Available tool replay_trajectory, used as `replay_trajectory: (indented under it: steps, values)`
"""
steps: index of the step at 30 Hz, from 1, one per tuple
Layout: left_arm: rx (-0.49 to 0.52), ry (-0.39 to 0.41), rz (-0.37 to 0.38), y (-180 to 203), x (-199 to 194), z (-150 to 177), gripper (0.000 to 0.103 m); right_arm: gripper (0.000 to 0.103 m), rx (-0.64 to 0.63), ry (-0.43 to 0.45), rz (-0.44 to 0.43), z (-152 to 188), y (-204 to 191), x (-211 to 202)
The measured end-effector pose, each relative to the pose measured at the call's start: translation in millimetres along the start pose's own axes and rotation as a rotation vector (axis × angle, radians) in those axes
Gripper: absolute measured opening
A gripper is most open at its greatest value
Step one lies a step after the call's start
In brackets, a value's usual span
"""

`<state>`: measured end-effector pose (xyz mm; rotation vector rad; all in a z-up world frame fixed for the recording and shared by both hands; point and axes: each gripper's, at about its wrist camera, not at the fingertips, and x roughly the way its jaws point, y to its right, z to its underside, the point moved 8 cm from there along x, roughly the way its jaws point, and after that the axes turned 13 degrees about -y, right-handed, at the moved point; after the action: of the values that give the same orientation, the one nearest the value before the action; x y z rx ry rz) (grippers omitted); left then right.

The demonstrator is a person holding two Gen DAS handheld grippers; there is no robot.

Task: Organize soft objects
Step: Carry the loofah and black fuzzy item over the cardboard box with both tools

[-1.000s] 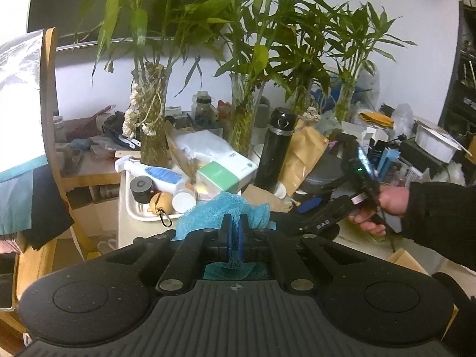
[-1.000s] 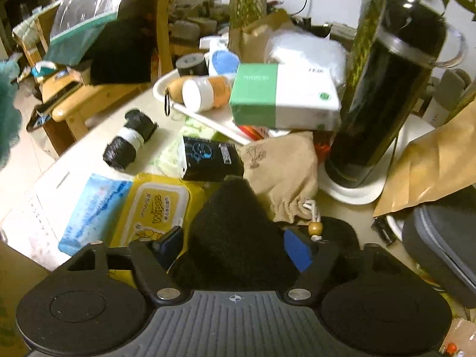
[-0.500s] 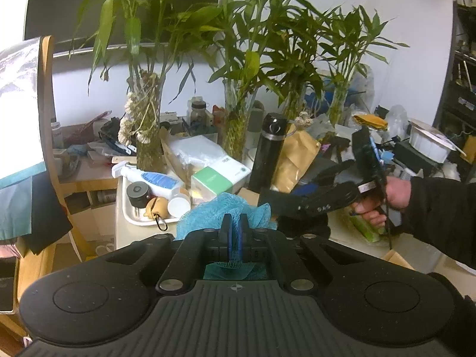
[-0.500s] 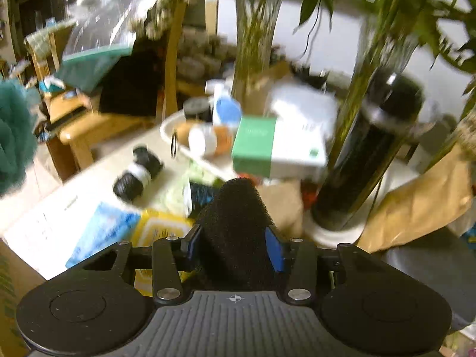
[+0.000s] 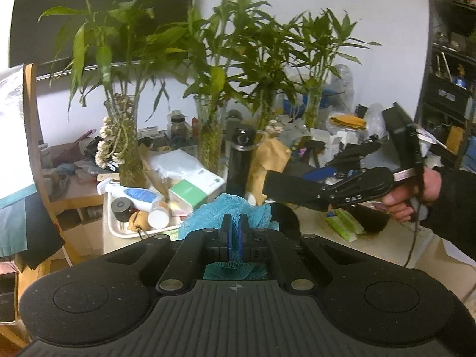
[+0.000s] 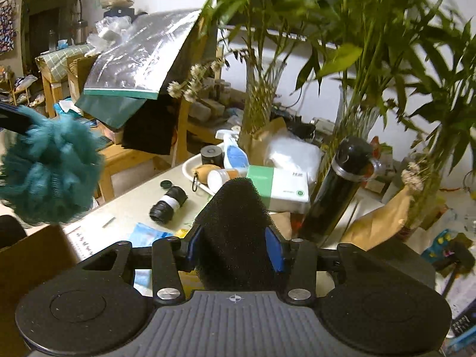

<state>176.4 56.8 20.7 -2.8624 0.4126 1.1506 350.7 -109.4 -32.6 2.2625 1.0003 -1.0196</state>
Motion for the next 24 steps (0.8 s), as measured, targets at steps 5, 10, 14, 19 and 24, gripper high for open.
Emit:
replay_trajectory:
  steps: [5,10,14,19,24]
  values:
    - [0.021,-0.012,0.015,18,-3,7,0.004,0.049,0.006,0.023,-0.003,13,-19,-34]
    - [0.035,-0.027,0.031,33,-6,16,0.004,0.049,0.029,0.038,-0.018,29,-37,-58]
    - [0.046,-0.048,0.044,43,-8,26,0.004,0.049,0.055,0.038,-0.041,44,-52,-68]
    - [0.059,-0.08,0.058,53,-8,39,0.004,0.049,0.103,0.033,-0.075,61,-68,-77]
    - [0.069,-0.13,0.078,61,0,52,0.004,0.049,0.158,0.02,-0.112,73,-77,-83]
